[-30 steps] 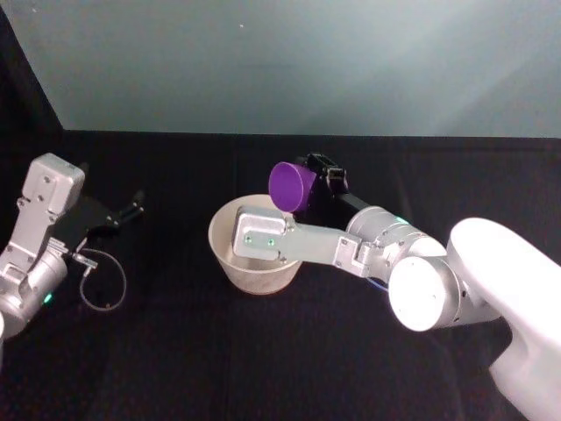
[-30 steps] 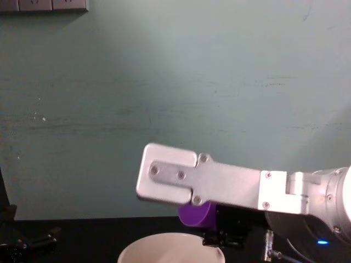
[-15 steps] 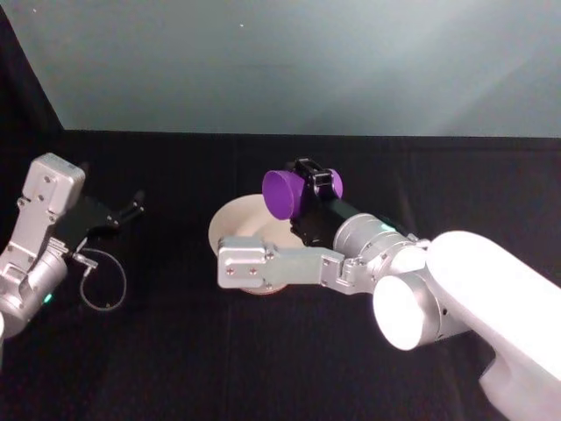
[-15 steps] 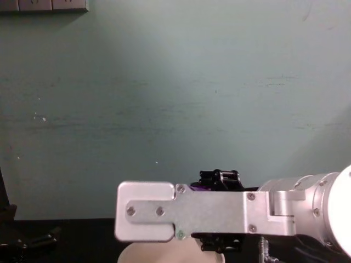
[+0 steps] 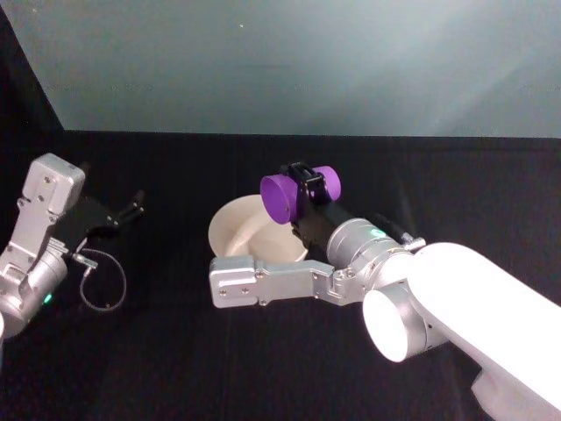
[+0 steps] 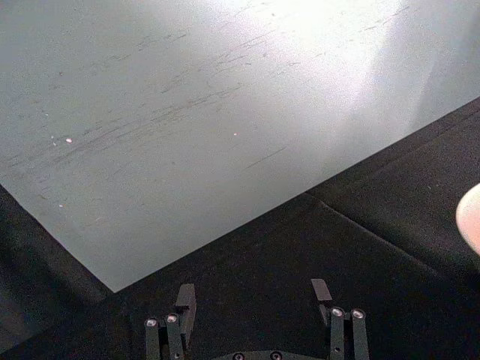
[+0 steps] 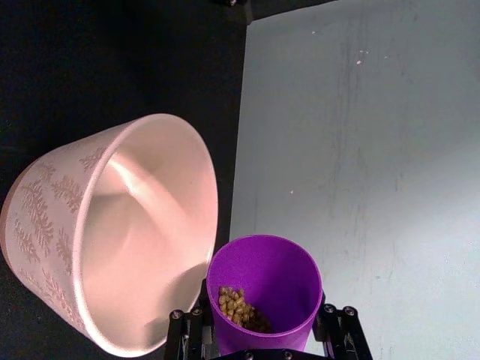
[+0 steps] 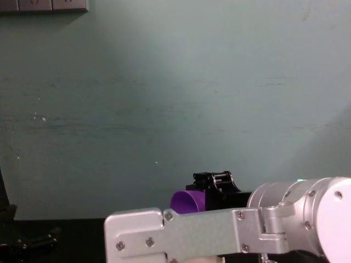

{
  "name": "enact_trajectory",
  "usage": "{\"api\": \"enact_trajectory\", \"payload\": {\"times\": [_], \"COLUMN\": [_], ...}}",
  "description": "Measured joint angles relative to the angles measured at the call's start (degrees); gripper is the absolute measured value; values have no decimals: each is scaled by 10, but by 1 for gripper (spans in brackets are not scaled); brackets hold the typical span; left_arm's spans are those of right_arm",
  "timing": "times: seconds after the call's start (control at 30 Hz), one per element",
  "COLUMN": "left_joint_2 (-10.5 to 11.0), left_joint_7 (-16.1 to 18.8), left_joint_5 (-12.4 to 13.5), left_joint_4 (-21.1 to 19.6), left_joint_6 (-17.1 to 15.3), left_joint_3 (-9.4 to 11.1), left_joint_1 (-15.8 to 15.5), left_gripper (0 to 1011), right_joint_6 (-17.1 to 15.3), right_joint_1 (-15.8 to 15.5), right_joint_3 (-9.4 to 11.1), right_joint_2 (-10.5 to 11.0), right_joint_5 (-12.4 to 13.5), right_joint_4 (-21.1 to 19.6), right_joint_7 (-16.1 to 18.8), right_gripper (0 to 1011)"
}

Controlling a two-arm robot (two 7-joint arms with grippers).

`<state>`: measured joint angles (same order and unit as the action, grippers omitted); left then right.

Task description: Pick up the cup and pour the mung beans from the cup into the bowl.

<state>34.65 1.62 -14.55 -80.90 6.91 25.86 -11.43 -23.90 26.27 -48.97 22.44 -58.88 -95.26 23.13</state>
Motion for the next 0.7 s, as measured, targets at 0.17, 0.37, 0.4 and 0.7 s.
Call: {"api": "enact_trajectory", "payload": {"times": [0.17, 0.37, 0.4, 0.7], "left_joint_2": [0, 0, 0, 0], "left_joint_7": [0, 0, 0, 0], "left_joint_5": [0, 0, 0, 0], "left_joint_4": [0, 0, 0, 0], "left_joint_6": [0, 0, 0, 0], "left_joint_3": [0, 0, 0, 0], "left_joint_1": [0, 0, 0, 0], "left_gripper": [1000, 1000, 1000, 1000], "right_joint_6": [1, 2, 2, 7], "right_joint_1": [-1, -2, -2, -4], "right_joint_3": [-1, -5, -6, -10], "right_joint_2": [-3, -6, -7, -11], "right_joint_5": [-15, -34, -40, -69], "right_joint_4": [2, 5, 6, 9], "right_joint_7": [6, 13, 15, 22], "right_gripper": [721, 721, 721, 721]}}
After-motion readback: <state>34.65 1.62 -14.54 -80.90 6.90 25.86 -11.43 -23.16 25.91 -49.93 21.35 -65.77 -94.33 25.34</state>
